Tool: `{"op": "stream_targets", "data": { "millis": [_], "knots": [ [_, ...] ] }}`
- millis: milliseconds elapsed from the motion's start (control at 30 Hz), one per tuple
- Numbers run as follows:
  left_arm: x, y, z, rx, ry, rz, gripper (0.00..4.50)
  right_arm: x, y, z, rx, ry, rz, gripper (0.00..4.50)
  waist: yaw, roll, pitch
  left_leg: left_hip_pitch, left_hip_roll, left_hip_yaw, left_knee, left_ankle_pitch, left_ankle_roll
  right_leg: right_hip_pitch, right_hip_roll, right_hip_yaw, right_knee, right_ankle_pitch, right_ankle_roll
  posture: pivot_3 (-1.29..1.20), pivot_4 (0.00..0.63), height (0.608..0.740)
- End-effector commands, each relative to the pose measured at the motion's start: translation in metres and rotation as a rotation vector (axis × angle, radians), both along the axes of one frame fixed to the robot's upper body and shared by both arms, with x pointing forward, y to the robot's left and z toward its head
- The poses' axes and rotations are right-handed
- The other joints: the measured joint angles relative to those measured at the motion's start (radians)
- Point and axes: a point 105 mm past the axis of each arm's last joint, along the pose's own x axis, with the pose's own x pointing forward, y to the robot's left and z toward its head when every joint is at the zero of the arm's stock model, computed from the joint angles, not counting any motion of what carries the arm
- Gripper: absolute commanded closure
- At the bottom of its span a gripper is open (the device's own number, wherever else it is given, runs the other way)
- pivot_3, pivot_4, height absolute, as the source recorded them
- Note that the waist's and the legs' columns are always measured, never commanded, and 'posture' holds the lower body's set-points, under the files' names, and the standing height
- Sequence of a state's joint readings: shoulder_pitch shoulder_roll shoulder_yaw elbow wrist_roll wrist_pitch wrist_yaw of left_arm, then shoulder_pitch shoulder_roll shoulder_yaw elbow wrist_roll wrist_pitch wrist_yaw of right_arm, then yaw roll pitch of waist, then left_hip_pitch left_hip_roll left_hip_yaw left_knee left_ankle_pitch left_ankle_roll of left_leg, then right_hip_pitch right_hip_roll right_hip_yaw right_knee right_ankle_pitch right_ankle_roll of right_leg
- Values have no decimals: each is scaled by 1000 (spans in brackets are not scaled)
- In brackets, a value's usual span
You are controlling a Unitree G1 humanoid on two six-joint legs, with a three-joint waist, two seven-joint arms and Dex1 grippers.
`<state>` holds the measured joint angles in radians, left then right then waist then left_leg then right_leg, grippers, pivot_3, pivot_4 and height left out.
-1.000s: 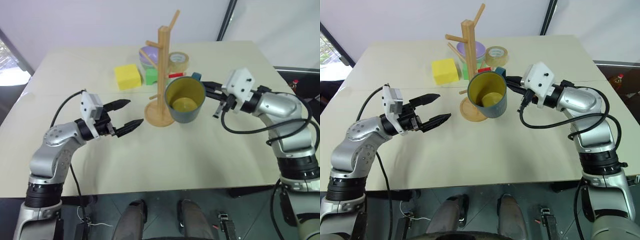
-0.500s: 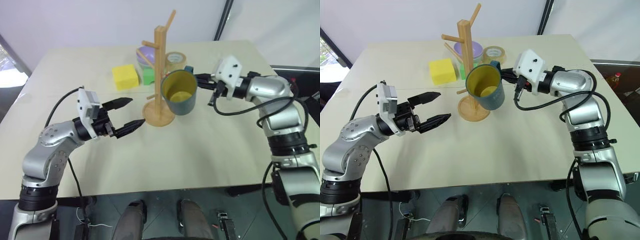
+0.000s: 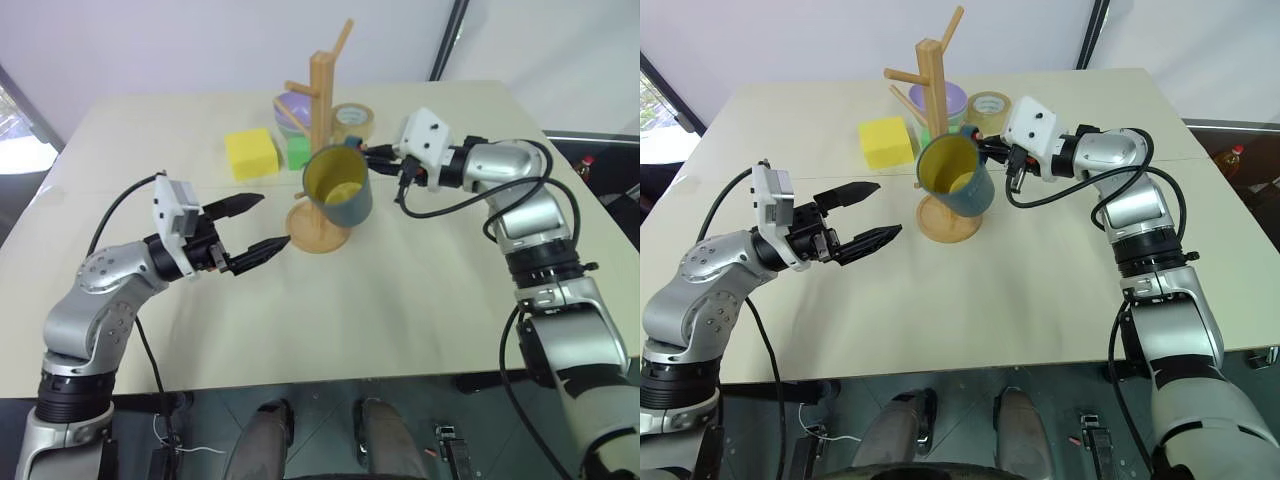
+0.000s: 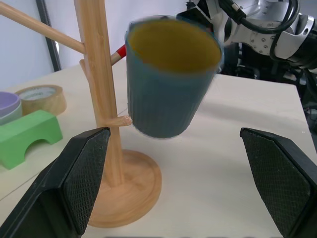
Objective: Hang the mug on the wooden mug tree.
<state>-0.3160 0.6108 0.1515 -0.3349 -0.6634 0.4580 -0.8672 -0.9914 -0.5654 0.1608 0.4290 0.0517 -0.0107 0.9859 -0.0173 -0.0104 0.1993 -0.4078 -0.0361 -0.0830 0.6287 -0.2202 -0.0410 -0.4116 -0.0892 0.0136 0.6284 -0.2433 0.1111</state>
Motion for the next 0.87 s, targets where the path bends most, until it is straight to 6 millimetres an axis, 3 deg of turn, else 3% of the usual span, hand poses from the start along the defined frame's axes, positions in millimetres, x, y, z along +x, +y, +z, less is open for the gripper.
{"op": "stream_targets", "data": {
  "millis": [33, 100, 267, 400, 500, 667, 867],
  "knots": [
    [-6, 1, 9, 7, -37, 5, 0, -1, -3, 21, 9, -93, -17, 2025, 0, 0, 0, 0, 0, 0, 0, 0, 0, 0, 0, 0, 0, 0, 0, 0, 150, 740],
    [-5, 4, 8, 8, -29, 22, 0, -2, -13, 22, 6, -110, -47, 989, 0, 0, 0, 0, 0, 0, 0, 0, 0, 0, 0, 0, 0, 0, 0, 0, 150, 740],
    [8, 26, -6, -9, 2, 182, 0, -7, -54, 22, 178, -80, -161, 989, 6, 0, 0, 0, 0, 0, 0, 0, 0, 0, 0, 0, 0, 0, 0, 0, 150, 740],
    [25, 69, -33, -40, 10, 484, 0, -16, -88, -2, 383, -15, -283, 989, 5, 0, 0, 0, 0, 0, 0, 0, 0, 1, 0, 0, 0, 0, 0, 0, 150, 740],
    [29, 95, -59, -48, 46, 645, 0, -20, -105, -33, 494, 38, -380, 989, 1, 0, 0, 1, 0, 1, 0, 0, 0, 0, 0, 1, 1, 0, -1, 0, 150, 740],
    [27, 122, -99, -27, 114, 818, 0, -31, -110, -89, 548, 143, -477, 989, 4, 0, 0, 2, 1, 1, 1, 0, 0, 1, 0, 1, 2, -1, -3, 0, 150, 740],
    [24, 126, -106, -30, 127, 842, 0, -35, -106, -114, 578, 210, -500, 989, 4, 0, 0, 2, 1, 1, 2, 0, 0, 2, 0, 1, 2, 0, -4, 0, 150, 740]
  ]
}}
